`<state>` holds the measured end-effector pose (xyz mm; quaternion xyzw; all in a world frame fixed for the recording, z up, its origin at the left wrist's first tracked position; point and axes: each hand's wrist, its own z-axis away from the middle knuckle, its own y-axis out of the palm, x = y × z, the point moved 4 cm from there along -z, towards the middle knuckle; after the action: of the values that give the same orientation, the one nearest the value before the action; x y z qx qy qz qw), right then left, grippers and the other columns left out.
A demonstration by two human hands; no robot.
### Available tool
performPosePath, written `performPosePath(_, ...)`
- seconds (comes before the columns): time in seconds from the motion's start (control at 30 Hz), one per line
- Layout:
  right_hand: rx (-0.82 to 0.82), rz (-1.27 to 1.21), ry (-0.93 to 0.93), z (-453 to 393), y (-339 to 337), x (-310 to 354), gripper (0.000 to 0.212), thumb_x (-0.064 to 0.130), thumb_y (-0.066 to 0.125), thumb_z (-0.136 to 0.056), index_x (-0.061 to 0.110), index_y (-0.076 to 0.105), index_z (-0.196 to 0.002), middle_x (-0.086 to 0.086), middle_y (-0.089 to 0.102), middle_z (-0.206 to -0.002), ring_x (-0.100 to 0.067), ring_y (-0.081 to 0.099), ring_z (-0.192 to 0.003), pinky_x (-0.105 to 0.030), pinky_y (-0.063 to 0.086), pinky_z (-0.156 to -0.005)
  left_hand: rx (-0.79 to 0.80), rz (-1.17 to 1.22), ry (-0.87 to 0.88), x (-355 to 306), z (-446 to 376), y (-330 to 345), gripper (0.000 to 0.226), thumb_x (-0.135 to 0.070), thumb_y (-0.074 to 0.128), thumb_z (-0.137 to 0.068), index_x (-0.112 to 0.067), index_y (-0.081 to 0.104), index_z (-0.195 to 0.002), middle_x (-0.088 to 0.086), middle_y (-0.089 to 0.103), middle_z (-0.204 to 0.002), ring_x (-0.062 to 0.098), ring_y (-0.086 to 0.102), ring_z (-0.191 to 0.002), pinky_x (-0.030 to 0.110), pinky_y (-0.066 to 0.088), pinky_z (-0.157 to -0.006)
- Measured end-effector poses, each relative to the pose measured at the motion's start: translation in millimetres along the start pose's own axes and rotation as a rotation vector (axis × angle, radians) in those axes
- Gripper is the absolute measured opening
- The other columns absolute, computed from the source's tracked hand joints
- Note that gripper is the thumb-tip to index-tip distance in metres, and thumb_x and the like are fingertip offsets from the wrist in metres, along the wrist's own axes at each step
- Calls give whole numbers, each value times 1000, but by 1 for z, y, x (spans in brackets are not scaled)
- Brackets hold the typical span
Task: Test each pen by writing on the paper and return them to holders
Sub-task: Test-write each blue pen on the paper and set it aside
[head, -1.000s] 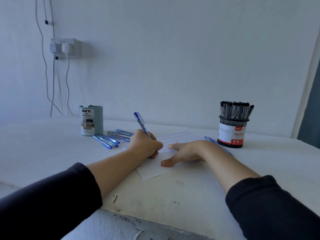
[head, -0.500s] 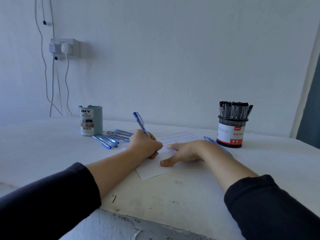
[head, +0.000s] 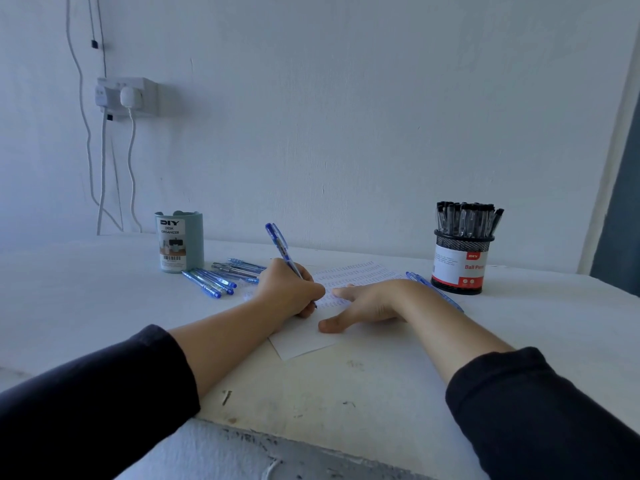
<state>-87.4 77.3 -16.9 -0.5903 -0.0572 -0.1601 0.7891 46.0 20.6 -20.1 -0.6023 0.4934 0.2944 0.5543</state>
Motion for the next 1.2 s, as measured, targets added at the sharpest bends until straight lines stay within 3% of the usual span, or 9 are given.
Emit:
performPosePath(0.57,3,-27,-1,-1,1,-1,98,69,58,-76,37,5,-151,11,0,-160,-16,7,-147,-39,13,-117,7,-22,10,0,0,1,8,1,65,-67,-5,60,-67,9,61,-52,17,57,-44,26,54,-55)
performPosePath(0.77,0,-19,-7,-1,1,0,96,69,58,-76,36,6,-151,11,2,-160,-17,8,-147,-39,14,-117,18,-11,9,0,1,1,9,2,65,-68,-4,59,-67,9,60,-50,15,55,-40,22,49,-48)
performPosePath(1.0,-19,-55,-2,-1,-1,-3,98,70,62,-72,38,12,-150,11,9,-159,-18,12,-146,-40,16,-116,-78,461,-76,2,-5,-16,10,-5,50,-89,-5,52,-78,12,54,-67,18,48,-50,23,42,-44)
performPosePath(1.1,-32,-81,-20,-1,-1,-3,96,67,63,-73,36,14,-151,10,10,-159,-17,13,-146,-39,15,-117,-132,520,-112,3,-8,-22,8,-10,44,-91,-7,51,-89,9,57,-72,17,45,-57,27,36,-51)
performPosePath(1.2,-27,-86,-37,-1,-2,-2,94,63,64,-76,34,15,-151,10,11,-159,-15,13,-145,-37,15,-116,-174,532,-66,0,-10,-29,8,-6,41,-91,-9,48,-88,8,51,-68,15,40,-53,25,32,-48)
